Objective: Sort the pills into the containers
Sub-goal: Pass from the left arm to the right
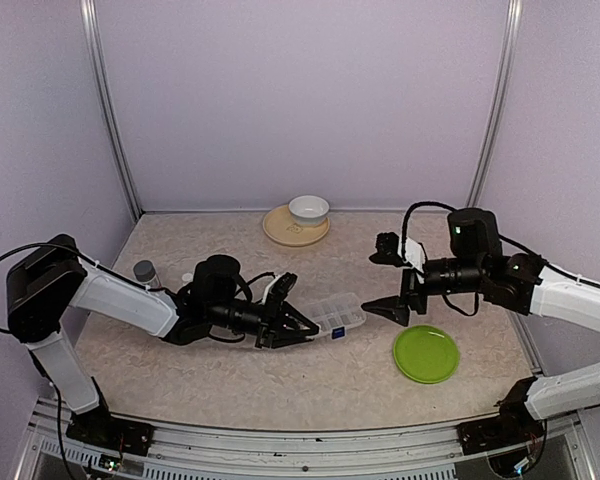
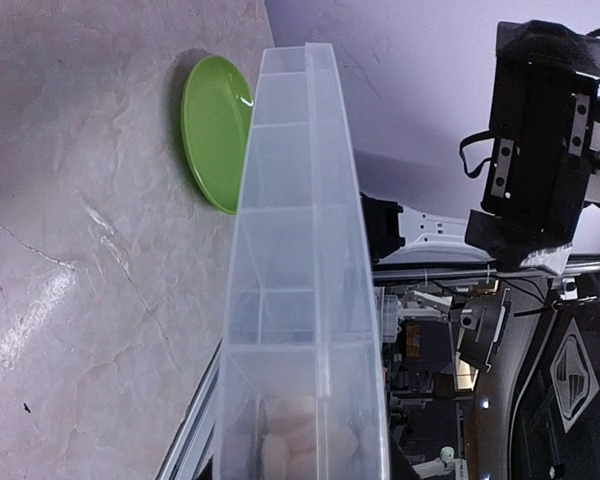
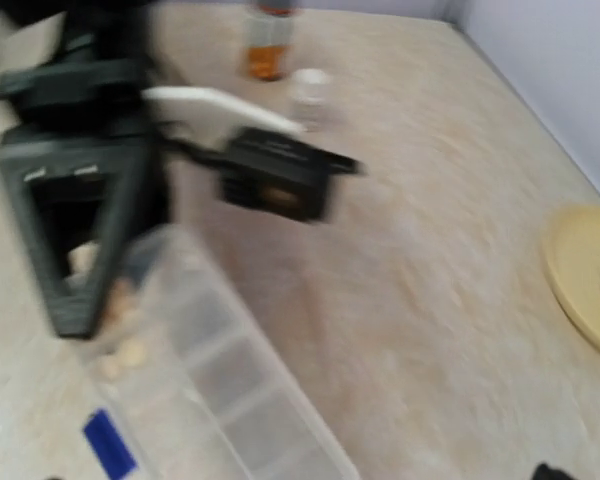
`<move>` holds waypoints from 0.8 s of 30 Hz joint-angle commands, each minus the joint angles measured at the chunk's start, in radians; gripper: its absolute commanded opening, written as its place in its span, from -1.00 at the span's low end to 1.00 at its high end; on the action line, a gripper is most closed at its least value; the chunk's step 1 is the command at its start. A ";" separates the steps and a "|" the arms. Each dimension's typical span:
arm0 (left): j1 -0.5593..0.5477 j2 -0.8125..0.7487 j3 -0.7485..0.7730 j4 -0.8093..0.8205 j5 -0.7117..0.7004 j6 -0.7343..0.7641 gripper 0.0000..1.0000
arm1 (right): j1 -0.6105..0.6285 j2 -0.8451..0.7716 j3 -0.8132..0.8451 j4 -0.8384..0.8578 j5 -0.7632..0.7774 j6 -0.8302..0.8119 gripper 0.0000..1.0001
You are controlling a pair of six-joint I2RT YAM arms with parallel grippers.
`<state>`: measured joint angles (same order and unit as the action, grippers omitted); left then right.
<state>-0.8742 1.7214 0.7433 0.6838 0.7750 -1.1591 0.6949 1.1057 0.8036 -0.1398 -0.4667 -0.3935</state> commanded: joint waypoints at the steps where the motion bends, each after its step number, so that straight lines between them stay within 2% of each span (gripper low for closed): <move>1: -0.014 -0.047 0.041 -0.107 0.028 0.073 -0.94 | 0.092 0.049 0.073 -0.168 0.070 -0.214 1.00; 5: -0.021 -0.055 0.053 -0.143 0.027 0.092 -0.94 | 0.211 0.144 0.122 -0.226 0.201 -0.285 1.00; 10: -0.035 -0.058 0.063 -0.170 0.019 0.109 -0.93 | 0.280 0.228 0.167 -0.248 0.283 -0.312 1.00; 17: -0.047 -0.064 0.071 -0.192 0.010 0.129 -0.92 | 0.308 0.297 0.220 -0.275 0.393 -0.308 1.00; 24: -0.052 -0.068 0.074 -0.197 0.006 0.137 -0.92 | 0.307 0.312 0.214 -0.279 0.380 -0.306 1.00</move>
<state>-0.9173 1.6909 0.7883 0.4854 0.7773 -1.0477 0.9932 1.4025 1.0016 -0.3992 -0.0998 -0.6949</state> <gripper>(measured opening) 0.251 0.996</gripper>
